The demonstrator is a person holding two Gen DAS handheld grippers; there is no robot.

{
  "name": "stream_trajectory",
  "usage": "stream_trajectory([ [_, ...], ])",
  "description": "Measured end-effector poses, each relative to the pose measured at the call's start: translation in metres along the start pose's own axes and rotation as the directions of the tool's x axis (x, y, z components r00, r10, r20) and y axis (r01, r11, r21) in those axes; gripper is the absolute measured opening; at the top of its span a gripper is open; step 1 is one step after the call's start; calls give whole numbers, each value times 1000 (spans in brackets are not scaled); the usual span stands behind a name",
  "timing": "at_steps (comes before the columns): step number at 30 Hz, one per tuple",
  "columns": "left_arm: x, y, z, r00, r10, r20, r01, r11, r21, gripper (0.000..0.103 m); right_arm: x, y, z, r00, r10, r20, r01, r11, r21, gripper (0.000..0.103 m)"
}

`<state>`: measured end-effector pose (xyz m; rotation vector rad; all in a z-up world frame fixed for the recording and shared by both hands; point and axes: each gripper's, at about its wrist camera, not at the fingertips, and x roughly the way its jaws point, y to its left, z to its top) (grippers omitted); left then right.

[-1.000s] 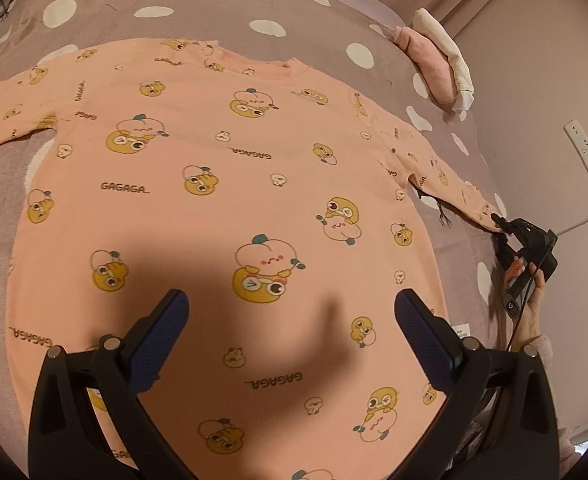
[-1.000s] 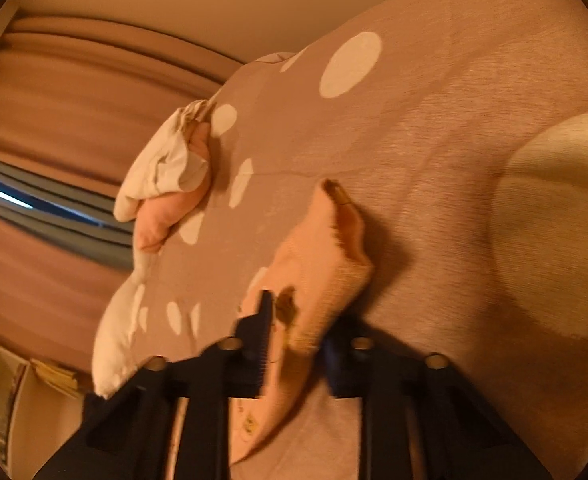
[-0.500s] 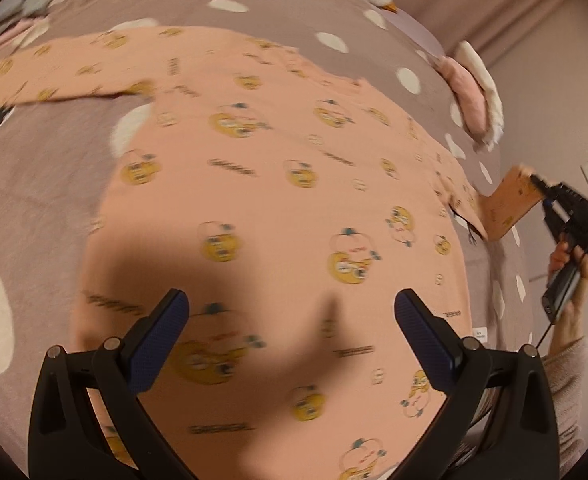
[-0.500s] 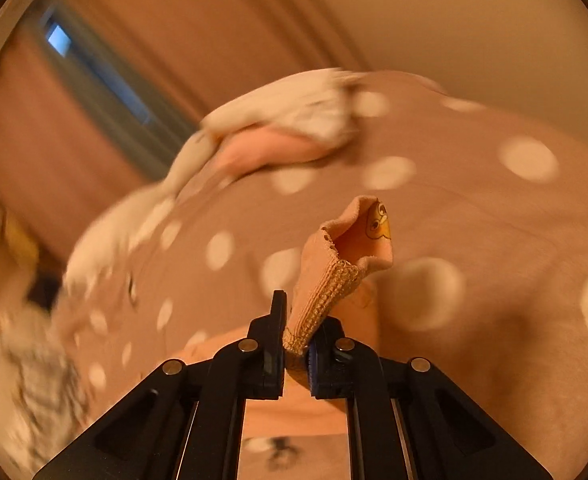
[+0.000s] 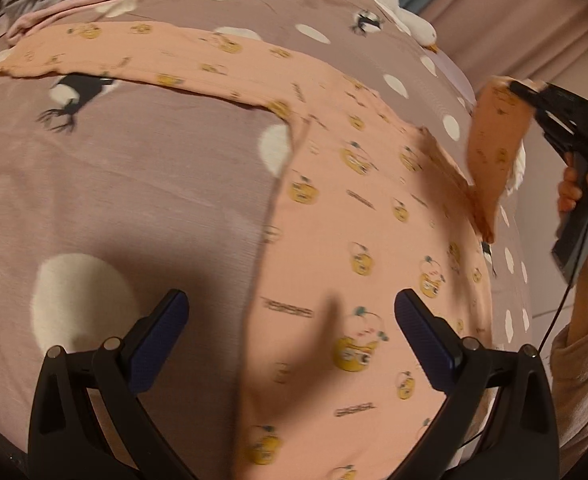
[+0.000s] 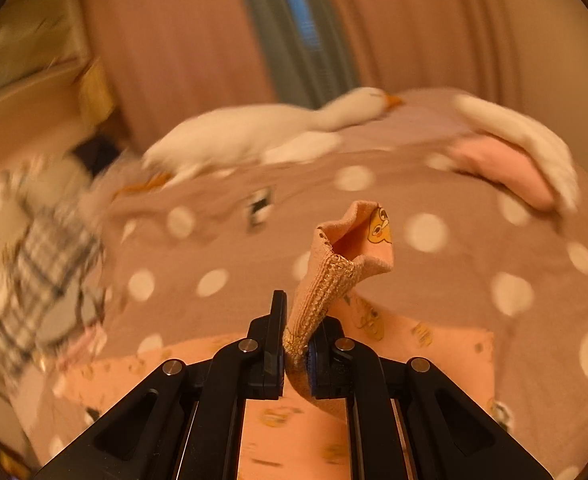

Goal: Fold small clothes
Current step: 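Lift the sleeve and fold it across the shirt body, open right gripper, then grasp the cuff of the other sleeve with the left gripper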

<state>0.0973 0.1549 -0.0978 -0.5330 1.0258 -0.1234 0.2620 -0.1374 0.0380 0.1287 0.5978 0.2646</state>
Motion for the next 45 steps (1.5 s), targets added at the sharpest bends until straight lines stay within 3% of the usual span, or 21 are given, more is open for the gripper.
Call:
stream_trajectory([
  [7, -10, 29, 7, 1000, 17, 25, -16, 999, -48, 103, 72, 100, -57, 991, -13, -133, -19, 972, -234, 10],
  [12, -13, 40, 12, 999, 24, 41, -21, 997, -68, 103, 101, 126, -97, 969, -49, -241, -38, 939, -342, 11],
  [14, -12, 44, 15, 999, 16, 44, -12, 996, -88, 103, 109, 127, -109, 953, -43, -301, -72, 930, -360, 19],
  [15, -12, 45, 17, 999, 11, 45, -6, 995, -95, 103, 110, 128, -113, 947, -36, -321, -90, 924, -371, 32],
  [16, -13, 47, 19, 999, 1, 49, 4, 995, -104, 103, 108, 128, -117, 942, -12, -336, -121, 921, -371, 44],
  [20, -21, 64, 31, 994, -71, 79, 82, 984, -159, 103, 80, 108, -106, 920, 203, -335, -294, 923, -248, 48],
  [23, -27, 85, 42, 985, -127, 114, 150, 963, -224, 103, 66, 75, -89, 914, 311, -262, -339, 938, -70, 57],
  [25, -33, 97, 49, 978, -144, 152, 180, 949, -259, 103, 67, 57, -84, 917, 324, -235, -328, 944, 19, 57],
  [27, -40, 117, 58, 965, -171, 198, 229, 919, -321, 103, 74, 58, -86, 928, 281, -244, -288, 958, 10, 56],
  [30, -46, 147, 68, 945, -212, 248, 302, 856, -419, 103, 88, 74, -97, 932, 237, -275, -259, 965, -48, 32],
  [31, -50, 157, 73, 944, -194, 267, 299, 848, -437, 103, 90, 78, -101, 933, 230, -275, -256, 965, -62, 27],
  [33, -59, 172, 81, 941, -157, 299, 285, 843, -457, 103, 97, 93, -107, 938, 227, -263, -261, 960, -102, 24],
  [35, -62, 188, 87, 935, -147, 323, 298, 819, -490, 103, 105, 106, -113, 939, 222, -264, -264, 955, -138, 22],
  [38, -62, 209, 96, 927, -150, 344, 325, 781, -534, 103, 121, 126, -132, 921, 187, -341, -276, 933, -233, 22],
  [39, -61, 214, 100, 925, -155, 347, 333, 772, -542, 103, 121, 133, -139, 929, 153, -338, -259, 919, -297, 22],
  [40, -61, 217, 104, 922, -164, 351, 344, 764, -545, 103, 117, 137, -140, 933, 152, -326, -263, 907, -328, 22],
  [42, -59, 221, 114, 915, -172, 366, 362, 751, -552, 102, 105, 135, -138, 917, 218, -333, -324, 895, -307, 22],
  [45, -58, 225, 129, 910, -140, 390, 354, 752, -556, 101, 81, 123, -134, 909, 295, -295, -374, 889, -263, 22],
])
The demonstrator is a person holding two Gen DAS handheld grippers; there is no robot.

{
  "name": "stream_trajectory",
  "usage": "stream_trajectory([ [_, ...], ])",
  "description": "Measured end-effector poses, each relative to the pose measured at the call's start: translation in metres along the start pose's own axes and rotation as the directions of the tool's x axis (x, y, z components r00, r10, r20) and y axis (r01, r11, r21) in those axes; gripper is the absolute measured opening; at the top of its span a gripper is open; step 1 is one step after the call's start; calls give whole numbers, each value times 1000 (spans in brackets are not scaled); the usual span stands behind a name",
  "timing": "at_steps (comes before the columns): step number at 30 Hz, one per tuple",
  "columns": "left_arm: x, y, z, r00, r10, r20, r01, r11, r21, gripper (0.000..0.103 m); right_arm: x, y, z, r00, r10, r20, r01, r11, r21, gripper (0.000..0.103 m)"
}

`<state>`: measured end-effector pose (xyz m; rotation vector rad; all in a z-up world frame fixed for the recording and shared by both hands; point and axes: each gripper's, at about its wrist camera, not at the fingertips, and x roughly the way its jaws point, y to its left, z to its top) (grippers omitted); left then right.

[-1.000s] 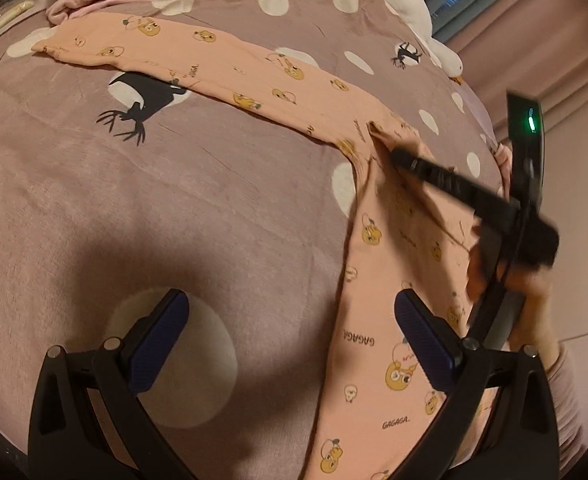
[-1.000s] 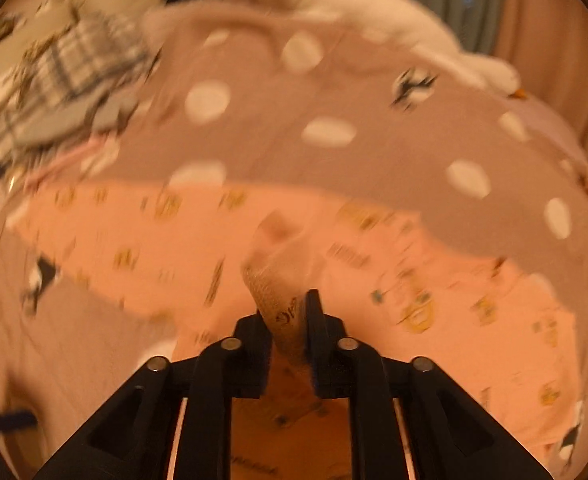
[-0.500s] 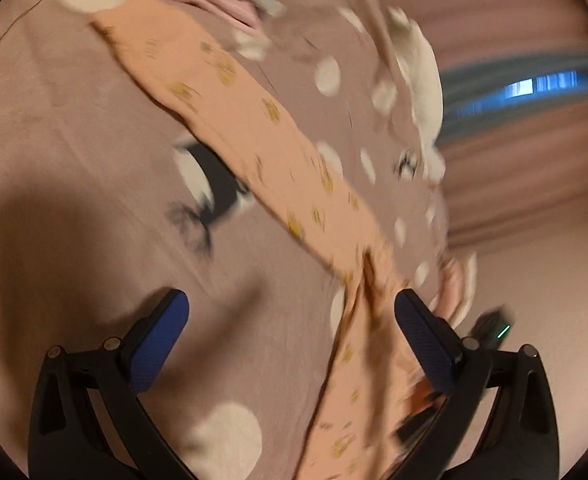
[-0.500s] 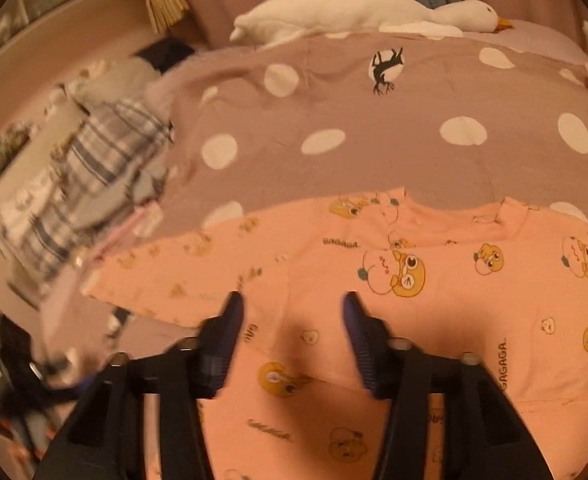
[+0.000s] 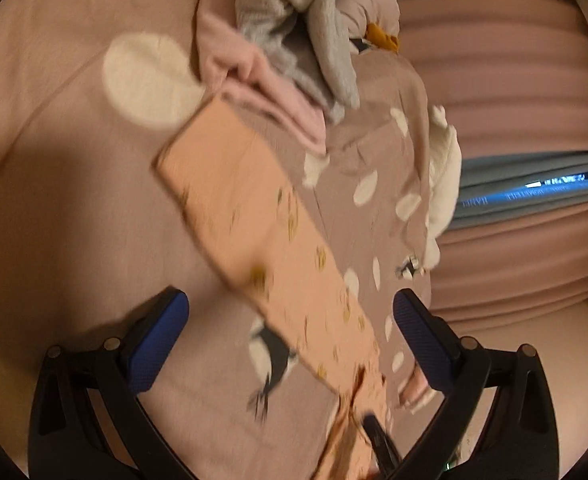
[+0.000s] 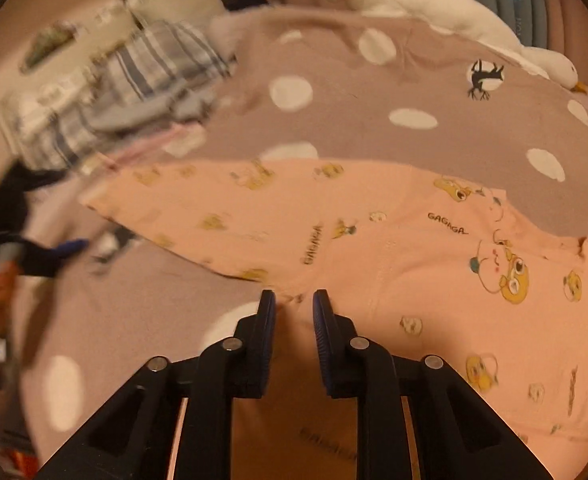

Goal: Fold small clothes
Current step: 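Grasp the cuff of the other sleeve with the left gripper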

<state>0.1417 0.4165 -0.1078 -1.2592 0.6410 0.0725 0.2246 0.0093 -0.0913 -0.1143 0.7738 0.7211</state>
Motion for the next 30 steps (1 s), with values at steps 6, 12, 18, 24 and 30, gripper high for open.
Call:
stream_trajectory([
  [6, 10, 5, 21, 993, 51, 102, -50, 999, -11, 79, -34, -18, -26, 998, 41, 44, -44, 997, 70, 22],
  [12, 20, 6, 31, 986, 90, 143, -92, 996, 7, 65, -59, -38, -43, 992, 40, 116, -57, 987, 147, 22],
  [18, 33, 8, 40, 964, 205, 168, -206, 978, -14, 17, -66, -53, -54, 985, 46, 165, -86, 965, 247, 22],
  [24, 30, -20, 25, 948, 266, 177, -288, 951, 113, 11, -71, -62, -64, 982, 36, 183, -87, 956, 280, 22],
  [30, 30, -96, -15, 971, 175, 164, -219, 924, 313, 11, -93, -73, -72, 971, 34, 239, -114, 936, 332, 22],
])
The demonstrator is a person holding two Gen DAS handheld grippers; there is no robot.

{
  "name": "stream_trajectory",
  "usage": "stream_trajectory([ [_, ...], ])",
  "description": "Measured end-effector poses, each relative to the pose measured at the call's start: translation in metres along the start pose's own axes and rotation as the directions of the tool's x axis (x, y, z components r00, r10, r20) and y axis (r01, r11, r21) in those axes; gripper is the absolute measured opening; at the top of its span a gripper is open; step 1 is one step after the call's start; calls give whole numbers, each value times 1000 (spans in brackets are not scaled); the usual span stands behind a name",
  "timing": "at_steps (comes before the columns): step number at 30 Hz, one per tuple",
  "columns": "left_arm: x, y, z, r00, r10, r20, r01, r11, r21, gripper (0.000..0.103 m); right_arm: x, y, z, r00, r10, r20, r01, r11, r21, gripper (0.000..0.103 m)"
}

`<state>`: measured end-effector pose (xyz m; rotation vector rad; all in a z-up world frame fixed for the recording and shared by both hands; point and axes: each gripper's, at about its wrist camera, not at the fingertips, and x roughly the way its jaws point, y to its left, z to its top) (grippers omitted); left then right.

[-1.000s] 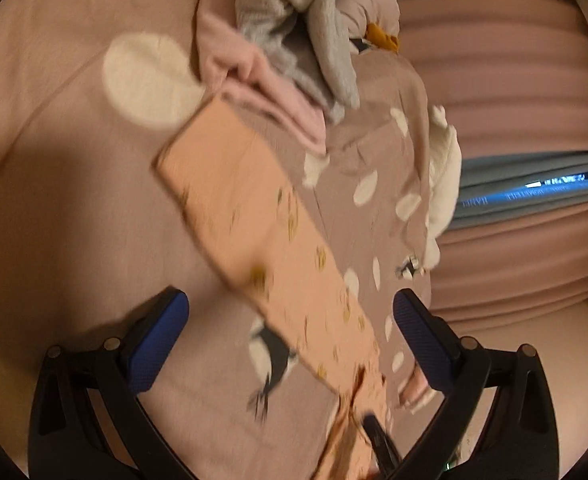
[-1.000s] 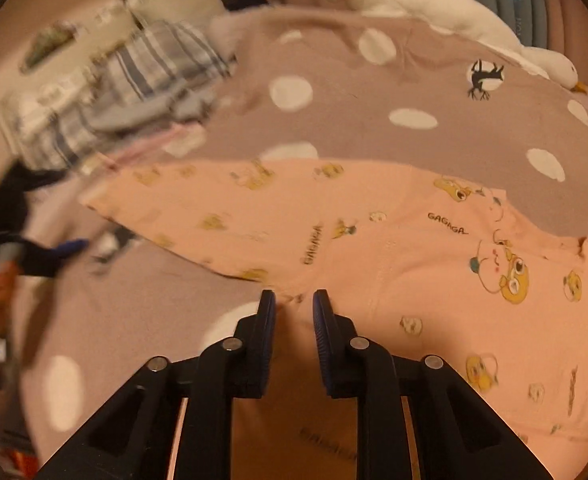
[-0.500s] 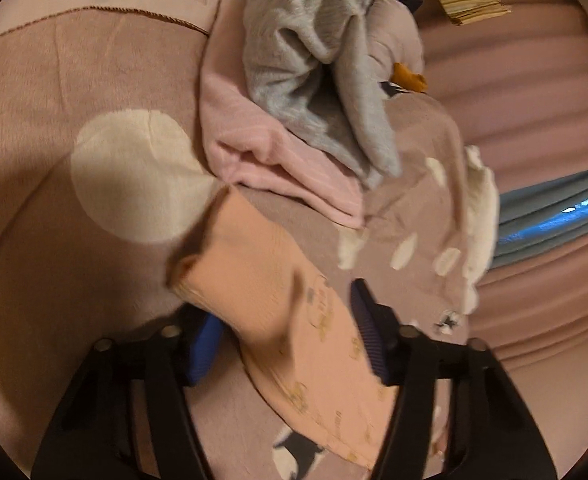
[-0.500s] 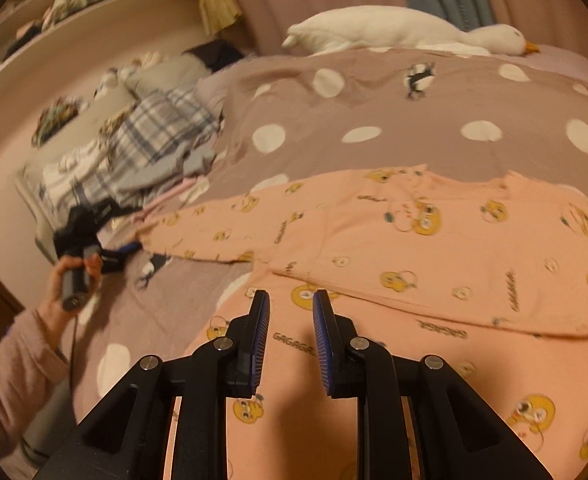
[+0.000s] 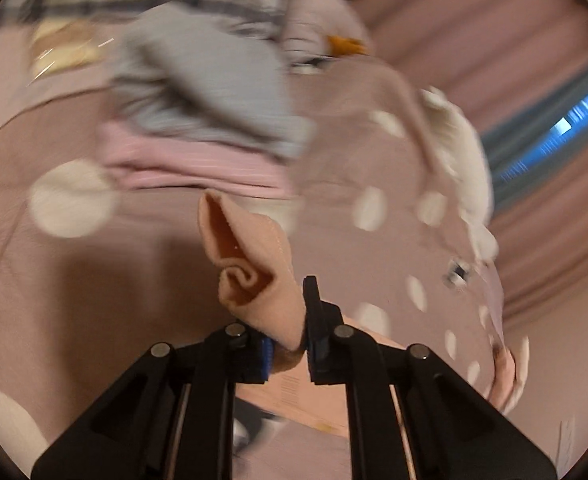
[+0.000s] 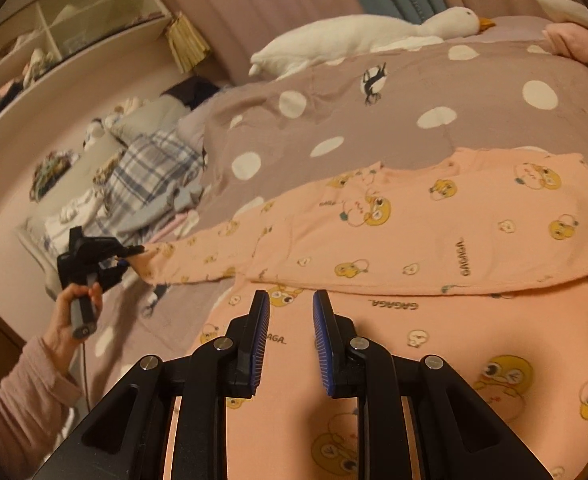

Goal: Fold small clothes
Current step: 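Grasp the cuff of the other sleeve with the left gripper, then fold the held sleeve across the shirt body and open left gripper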

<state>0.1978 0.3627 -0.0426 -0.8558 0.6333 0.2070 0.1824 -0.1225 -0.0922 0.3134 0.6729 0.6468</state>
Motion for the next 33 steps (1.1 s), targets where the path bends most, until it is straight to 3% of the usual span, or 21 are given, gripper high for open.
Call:
stream_trajectory([
  [4, -1, -66, -23, 996, -86, -30, 89, 990, 111, 11, -24, -2, -3, 999, -29, 46, 29, 999, 19, 22],
  [8, 10, -133, -60, 989, -121, -80, 136, 966, 222, 11, -49, -9, -8, 997, -24, 80, 21, 999, 41, 22],
  [15, 48, -219, -148, 980, -101, -172, 159, 917, 367, 11, -91, -38, -19, 988, -86, 127, 71, 991, 115, 22],
  [20, 80, -256, -211, 959, -73, -274, 190, 884, 428, 13, -108, -63, -29, 982, -136, 130, 112, 977, 180, 22],
  [22, 95, -261, -234, 944, -40, -328, 190, 877, 441, 22, -110, -69, -33, 981, -146, 125, 119, 973, 200, 22],
  [26, 105, -257, -253, 924, 1, -382, 190, 867, 461, 63, -115, -78, -37, 981, -160, 114, 129, 963, 237, 24],
  [28, 99, -251, -248, 924, -11, -382, 199, 867, 457, 64, -118, -81, -38, 981, -158, 116, 124, 958, 260, 46],
  [33, 68, -224, -229, 937, -38, -347, 199, 875, 442, 80, -114, -82, -34, 985, -136, 106, 100, 951, 291, 51],
])
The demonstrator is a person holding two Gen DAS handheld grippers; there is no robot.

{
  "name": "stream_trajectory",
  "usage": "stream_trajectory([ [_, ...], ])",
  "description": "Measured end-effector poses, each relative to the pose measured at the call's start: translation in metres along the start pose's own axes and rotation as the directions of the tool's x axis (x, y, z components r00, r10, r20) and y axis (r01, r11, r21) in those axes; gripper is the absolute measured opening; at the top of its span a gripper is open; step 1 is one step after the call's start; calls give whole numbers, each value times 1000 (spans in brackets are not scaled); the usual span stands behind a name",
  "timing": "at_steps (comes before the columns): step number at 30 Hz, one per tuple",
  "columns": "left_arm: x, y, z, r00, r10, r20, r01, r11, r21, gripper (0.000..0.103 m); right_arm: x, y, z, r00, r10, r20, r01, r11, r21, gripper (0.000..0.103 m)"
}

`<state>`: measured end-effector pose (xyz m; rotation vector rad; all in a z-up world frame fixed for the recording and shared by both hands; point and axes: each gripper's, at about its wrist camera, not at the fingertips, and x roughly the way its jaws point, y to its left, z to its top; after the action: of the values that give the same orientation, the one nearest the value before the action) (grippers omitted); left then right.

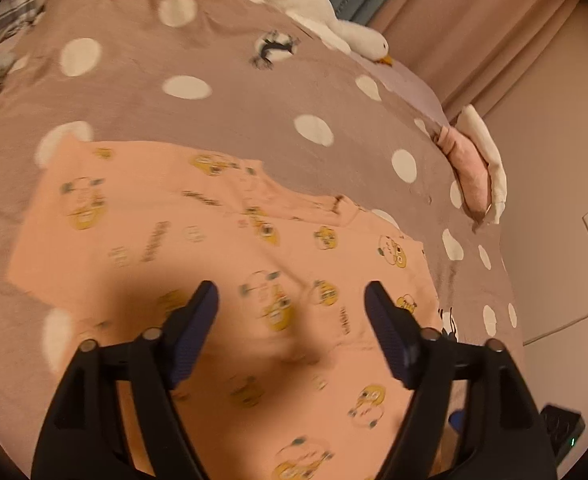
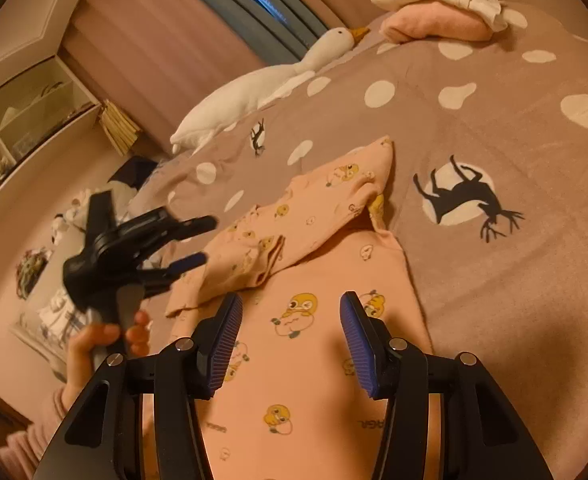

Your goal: Fold small clothes

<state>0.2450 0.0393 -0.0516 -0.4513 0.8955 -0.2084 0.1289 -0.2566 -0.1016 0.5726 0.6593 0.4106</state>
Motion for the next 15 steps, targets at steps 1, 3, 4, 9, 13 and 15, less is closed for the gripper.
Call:
stream_trajectory([
  [1, -6, 7, -4, 1000, 1, 4, -1, 1000, -6, 81, 3, 2, 1, 1000, 1, -10, -1, 1000, -1, 51],
  [3, -19, 24, -15, 1000, 19, 5, -19, 1000, -19, 83, 12, 9, 2, 999, 24, -44, -24, 1000, -3, 51],
  [4, -23, 31, -22, 1000, 29, 1, -29, 999, -21, 83, 17, 12, 3, 998, 39, -58, -39, 999, -3, 51],
  [9, -41, 70, -53, 997, 77, -30, -79, 995, -57, 83, 55, 36, 15, 990, 67, -127, -73, 996, -45, 51],
  [13, -58, 96, -70, 994, 110, -27, -112, 990, -86, 83, 97, 44, 32, 979, 96, -181, -99, 995, -11, 51],
  [15, -68, 106, -76, 993, 116, -21, -118, 988, -98, 83, 115, 45, 38, 977, 86, -196, -88, 996, -2, 51],
])
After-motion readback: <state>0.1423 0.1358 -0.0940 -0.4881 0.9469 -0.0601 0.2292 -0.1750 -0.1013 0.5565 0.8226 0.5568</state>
